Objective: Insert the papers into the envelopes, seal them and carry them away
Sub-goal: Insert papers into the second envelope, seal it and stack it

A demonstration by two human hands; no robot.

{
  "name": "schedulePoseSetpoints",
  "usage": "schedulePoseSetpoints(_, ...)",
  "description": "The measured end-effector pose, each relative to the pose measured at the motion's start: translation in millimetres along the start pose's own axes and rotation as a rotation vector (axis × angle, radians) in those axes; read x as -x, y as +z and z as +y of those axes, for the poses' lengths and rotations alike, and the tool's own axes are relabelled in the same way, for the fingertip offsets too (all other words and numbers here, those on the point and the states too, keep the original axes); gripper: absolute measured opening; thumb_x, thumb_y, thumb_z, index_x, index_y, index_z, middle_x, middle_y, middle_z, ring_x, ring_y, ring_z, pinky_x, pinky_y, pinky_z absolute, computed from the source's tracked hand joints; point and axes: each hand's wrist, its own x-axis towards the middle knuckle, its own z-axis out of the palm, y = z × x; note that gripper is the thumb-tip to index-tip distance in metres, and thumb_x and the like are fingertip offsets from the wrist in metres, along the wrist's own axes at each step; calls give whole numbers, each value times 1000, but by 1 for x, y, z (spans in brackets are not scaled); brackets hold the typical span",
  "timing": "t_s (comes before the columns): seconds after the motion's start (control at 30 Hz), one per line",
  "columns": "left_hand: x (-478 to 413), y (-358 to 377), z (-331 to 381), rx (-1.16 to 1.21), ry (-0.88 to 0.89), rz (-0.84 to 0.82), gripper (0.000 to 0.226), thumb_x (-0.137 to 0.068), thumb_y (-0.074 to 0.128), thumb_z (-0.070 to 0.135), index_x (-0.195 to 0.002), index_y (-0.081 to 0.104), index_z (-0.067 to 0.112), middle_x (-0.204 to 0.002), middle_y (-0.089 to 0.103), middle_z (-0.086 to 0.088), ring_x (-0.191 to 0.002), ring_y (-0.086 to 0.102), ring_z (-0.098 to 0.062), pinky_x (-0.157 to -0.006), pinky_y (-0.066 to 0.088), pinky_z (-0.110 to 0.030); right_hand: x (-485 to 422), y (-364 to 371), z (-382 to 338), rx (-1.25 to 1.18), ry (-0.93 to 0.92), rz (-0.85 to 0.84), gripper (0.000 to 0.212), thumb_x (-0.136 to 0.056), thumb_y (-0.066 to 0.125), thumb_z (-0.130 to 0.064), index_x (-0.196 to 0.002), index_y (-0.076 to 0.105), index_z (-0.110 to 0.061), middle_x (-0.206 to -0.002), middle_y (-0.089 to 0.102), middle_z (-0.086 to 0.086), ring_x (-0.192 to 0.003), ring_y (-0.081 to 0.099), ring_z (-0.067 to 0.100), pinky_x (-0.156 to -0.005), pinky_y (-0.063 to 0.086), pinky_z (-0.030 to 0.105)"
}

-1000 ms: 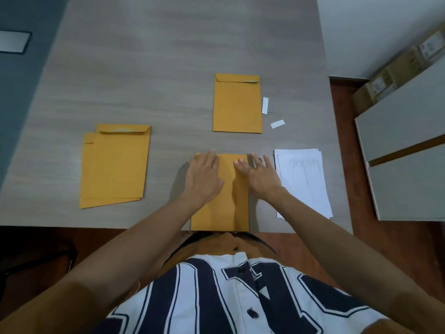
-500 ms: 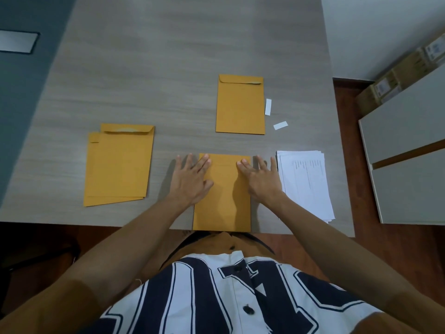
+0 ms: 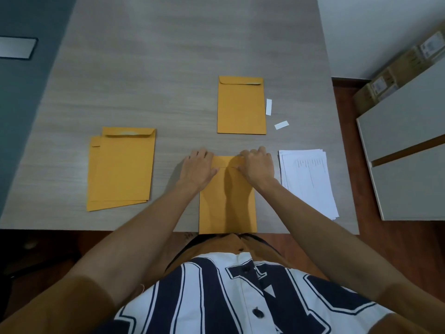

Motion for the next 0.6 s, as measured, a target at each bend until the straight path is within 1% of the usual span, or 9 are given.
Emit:
schedulePoseSetpoints(0.1,-11,-4,-6,121,-54,-26,47,-92,64,37,-133,52,17,-123,47,-8,-117,43,-26,-94,37,-35,-5,5,3,-93,44,-67,37,-95,57,-35,-128,54,-20,-121,58,9,-116,47,29,-91,42,38)
schedulePoseSetpoints(0.2,-15,-2,-8,138,-47,-6,40,-90,68,31,-126,55,18,-118,46,-6,-113,43,-24,-90,35,-32,-8,8,6,-180,69,-68,37,-93,61,-32,-126,53,-20,-125,51,9,-117,46,27,-94,42,38)
schedulePoseSetpoints(0.27,-17,-1,-9,149,-54,10,39,-88,71,30,-121,56,16,-120,49,-6,-113,44,-23,-90,36,-32,-12,8,7,-200,68,-81,38,-91,65,-33,-125,53,-19,-126,48,8,-117,45,27,-95,43,38)
schedulePoseSetpoints(0.33,-21,-2,-10,165,-75,-1,43,-84,75,31,-118,55,15,-119,52,-5,-113,46,-23,-89,37,-32,-19,6,9,-213,74,-136,40,-88,69,-34,-121,55,-17,-126,46,8,-119,44,27,-96,44,38)
schedulePoseSetpoints(0.4,-26,-6,-10,166,-96,-53,44,-81,78,35,-114,56,16,-117,53,-4,-111,46,-23,-90,39,-34,-25,5,10,-201,71,-189,39,-86,72,-35,-117,59,-14,-126,46,8,-120,43,27,-98,45,39)
schedulePoseSetpoints(0.5,-36,-13,-11,145,-128,-167,37,-80,79,36,-106,61,17,-114,52,-5,-110,47,-24,-91,42,-36,-29,5,12,-243,43,-192,36,-85,74,-31,-114,60,-16,-126,48,6,-119,43,25,-99,45,37)
schedulePoseSetpoints(0.53,-40,-16,-12,173,-144,-202,33,-80,79,35,-103,61,18,-114,55,-5,-108,49,-24,-89,45,-37,-29,5,12,-276,39,-177,36,-84,74,-30,-114,59,-18,-125,49,5,-119,43,24,-98,44,36)
schedulePoseSetpoints(0.6,-49,-21,-13,339,-189,-254,27,-83,78,28,-98,58,18,-111,60,-5,-99,53,-22,-80,45,-34,-31,5,15,-359,41,-130,35,-83,75,-27,-113,59,-21,-123,51,4,-118,44,23,-97,43,34)
